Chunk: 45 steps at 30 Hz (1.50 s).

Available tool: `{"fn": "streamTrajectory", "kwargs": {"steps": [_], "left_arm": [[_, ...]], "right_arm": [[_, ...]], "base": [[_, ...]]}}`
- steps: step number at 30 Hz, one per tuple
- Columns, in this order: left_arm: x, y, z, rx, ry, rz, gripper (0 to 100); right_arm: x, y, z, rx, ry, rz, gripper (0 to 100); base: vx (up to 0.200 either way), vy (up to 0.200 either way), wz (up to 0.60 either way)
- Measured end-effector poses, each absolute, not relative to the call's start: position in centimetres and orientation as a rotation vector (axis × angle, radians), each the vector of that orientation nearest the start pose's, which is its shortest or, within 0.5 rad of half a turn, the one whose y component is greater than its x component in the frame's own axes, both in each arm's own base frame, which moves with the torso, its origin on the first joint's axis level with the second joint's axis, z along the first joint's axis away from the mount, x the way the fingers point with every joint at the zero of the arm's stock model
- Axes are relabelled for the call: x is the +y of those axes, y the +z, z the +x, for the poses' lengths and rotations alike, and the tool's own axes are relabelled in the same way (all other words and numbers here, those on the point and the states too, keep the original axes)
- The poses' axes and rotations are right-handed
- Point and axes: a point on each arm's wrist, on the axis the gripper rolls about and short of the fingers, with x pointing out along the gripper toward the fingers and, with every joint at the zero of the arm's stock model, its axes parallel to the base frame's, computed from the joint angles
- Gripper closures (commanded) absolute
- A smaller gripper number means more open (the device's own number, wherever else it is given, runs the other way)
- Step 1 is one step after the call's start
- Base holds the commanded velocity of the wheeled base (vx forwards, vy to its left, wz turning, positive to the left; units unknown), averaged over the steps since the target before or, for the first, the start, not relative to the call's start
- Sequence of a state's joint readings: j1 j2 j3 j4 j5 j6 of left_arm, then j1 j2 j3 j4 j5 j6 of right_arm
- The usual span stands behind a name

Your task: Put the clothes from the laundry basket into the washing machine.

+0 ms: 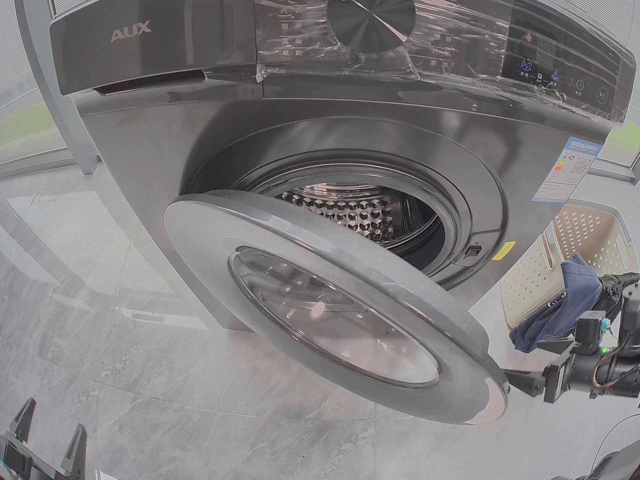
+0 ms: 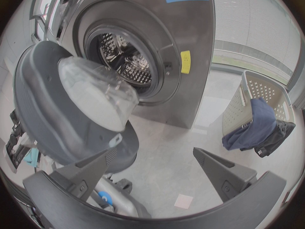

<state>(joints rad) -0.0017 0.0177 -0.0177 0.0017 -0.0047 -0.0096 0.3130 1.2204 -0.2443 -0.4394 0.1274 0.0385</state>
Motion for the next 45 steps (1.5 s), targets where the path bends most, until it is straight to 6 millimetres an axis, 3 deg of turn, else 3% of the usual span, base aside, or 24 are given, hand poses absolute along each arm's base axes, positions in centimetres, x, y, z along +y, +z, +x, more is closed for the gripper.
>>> {"fn": "streamTrajectory", "kwargs": {"steps": [6,18,24,32,35,40,45], "left_arm": [[0.0,8.1,-2.3,0.002,-0.007,-0.009,0],[0.0,8.1,-2.3,0.002,-0.009,-0.009,0],[0.0,8.1,-2.3,0.002,-0.008,-0.009,0],[0.0,8.1,-2.3,0.002,-0.008,-0.009,0],[0.0,8.1,-2.3,0.002,-0.009,-0.009,0],[0.0,8.1,-2.3,0.002,-0.009,-0.009,0],[0.0,8.1,-2.3,0.002,-0.009,-0.009,0]], "right_arm": [[6.3,13.2,15.4,0.558,0.457,-0.026,0],[7.9,12.3,13.7,0.594,0.568,-0.053,0],[8.6,12.7,15.9,0.588,0.502,-0.044,0],[11.0,12.9,21.0,0.564,0.414,0.002,0],[12.8,12.4,23.2,0.575,0.419,0.005,0],[15.3,11.6,23.7,0.595,0.476,-0.013,0],[16.8,10.6,22.3,0.644,0.543,-0.027,0]], "base": [[-0.133,0.000,0.00],[0.000,0.000,0.00],[0.000,0.000,0.00],[0.000,0.000,0.00],[0.000,0.000,0.00],[0.000,0.000,0.00],[0.000,0.000,0.00]]}}
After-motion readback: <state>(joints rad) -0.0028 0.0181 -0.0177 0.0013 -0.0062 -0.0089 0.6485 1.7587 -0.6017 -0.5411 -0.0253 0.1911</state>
